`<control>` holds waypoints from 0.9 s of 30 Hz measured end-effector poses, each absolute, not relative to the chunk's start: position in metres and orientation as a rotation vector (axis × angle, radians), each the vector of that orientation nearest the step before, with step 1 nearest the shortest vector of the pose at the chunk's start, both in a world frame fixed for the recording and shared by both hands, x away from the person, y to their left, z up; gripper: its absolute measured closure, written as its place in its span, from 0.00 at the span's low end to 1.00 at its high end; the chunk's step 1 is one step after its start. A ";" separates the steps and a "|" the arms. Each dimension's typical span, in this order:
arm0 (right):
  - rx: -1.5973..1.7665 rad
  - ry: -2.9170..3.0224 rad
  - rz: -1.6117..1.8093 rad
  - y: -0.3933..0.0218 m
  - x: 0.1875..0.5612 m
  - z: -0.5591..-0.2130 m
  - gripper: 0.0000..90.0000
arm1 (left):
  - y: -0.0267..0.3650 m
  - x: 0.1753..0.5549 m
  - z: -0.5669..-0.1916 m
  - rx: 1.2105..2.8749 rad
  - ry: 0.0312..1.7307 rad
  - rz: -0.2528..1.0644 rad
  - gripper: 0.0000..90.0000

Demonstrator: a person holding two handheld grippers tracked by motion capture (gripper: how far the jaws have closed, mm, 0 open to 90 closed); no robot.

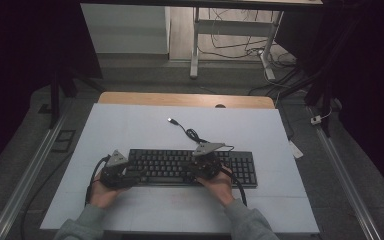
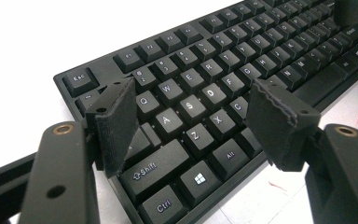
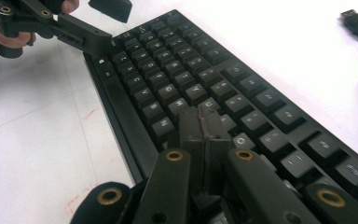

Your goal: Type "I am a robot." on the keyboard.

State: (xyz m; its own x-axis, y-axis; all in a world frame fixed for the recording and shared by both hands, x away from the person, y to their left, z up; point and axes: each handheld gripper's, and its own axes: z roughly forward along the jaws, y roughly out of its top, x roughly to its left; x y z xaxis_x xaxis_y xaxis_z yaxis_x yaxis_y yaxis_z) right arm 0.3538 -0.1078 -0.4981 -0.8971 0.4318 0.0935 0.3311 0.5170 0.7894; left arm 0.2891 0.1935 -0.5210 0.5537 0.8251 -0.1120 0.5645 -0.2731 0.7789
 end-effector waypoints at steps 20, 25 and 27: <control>0.623 2.716 1.228 -0.085 0.352 -0.510 0.99 | 0.194 0.288 -0.521 1.957 1.132 0.429 0.37; 0.614 2.716 1.203 -0.083 0.353 -0.513 0.99 | 0.194 0.288 -0.521 1.956 1.131 0.434 0.37; 0.613 2.717 1.199 -0.082 0.353 -0.514 0.99 | 0.194 0.288 -0.521 1.956 1.132 0.436 0.37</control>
